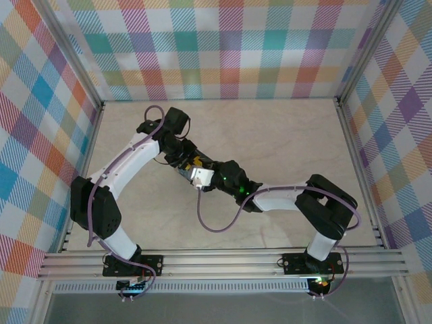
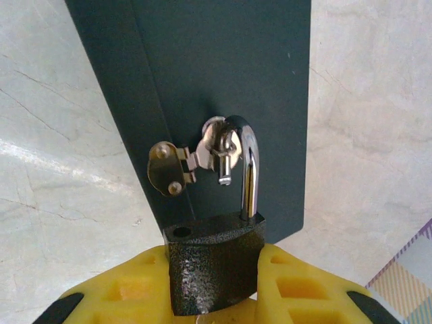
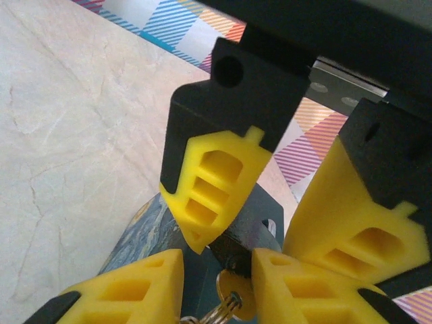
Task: Unlock a padlock with a key
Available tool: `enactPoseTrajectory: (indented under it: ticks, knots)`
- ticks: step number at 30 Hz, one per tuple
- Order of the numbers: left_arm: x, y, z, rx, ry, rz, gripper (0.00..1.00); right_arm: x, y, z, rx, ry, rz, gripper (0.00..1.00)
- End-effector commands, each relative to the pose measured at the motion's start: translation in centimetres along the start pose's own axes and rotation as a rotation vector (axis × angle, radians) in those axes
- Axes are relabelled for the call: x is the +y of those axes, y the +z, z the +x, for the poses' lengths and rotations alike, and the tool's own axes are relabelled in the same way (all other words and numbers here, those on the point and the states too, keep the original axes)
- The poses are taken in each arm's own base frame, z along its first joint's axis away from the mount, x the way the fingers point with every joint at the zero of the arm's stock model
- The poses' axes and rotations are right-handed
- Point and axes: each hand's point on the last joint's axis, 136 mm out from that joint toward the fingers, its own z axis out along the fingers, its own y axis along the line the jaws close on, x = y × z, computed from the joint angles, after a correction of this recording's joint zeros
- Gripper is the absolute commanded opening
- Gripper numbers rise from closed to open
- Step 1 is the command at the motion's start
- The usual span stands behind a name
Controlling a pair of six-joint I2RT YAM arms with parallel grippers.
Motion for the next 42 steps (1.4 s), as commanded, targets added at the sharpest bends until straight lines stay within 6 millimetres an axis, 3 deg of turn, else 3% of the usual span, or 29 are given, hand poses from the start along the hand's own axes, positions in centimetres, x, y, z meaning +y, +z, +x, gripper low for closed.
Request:
enactPoseTrajectory:
  ticks: [1,3,6,13,15,16,18,24,31,38,42]
  knots:
    - [-1.2,-1.2,1.1,0.041,0.019,0.073,0.1,-0.3,1.1,-1.2,-0.035,-0.059,0.023,0.31]
    - [-1.2,-1.3,1.3,0.051,0.025,0.074,0.1,-0.7,1.7,-1.0,-0.023,-0.081,0.048,0.3]
    - [-1.0,-1.4,1.4,0.053,0.03,0.071,0.1,-1.4,2.5,-0.8,-0.002,-0.105,0.085,0.2]
    - [-0.8,-1.4,1.9,0.068,0.037,0.076,0.12,-2.8,3.3,-1.0,0.016,-0.094,0.143,0.18]
    - [-0.6,-1.6,1.8,0.065,0.042,0.074,0.18,-2.9,3.5,-0.9,0.022,-0.092,0.151,0.12]
    - [-0.4,-1.7,1.5,0.054,0.042,0.069,0.25,-2.9,3.4,-0.9,0.022,-0.088,0.15,0.12]
    - [0.7,-2.2,0.2,0.004,0.044,0.037,0.43,-2.7,3.3,-0.6,0.026,-0.065,0.143,0.11]
    - [3.5,-4.2,-4.0,-0.139,0.03,0.001,0.61,-2.0,3.2,0.3,0.057,-0.022,0.094,0.14]
    - [5.6,-4.5,-8.4,-0.226,0.054,-0.049,0.64,-4.3,2.6,0.3,0.07,0.154,0.066,0.15]
    - [5.1,-4.7,-12.2,-0.352,0.143,-0.087,0.64,-5.9,2.1,0.8,0.105,0.34,0.029,0.16]
    - [4.9,-4.3,-13.9,-0.379,0.149,-0.102,0.64,-6.1,2.3,1.0,0.111,0.356,0.026,0.17]
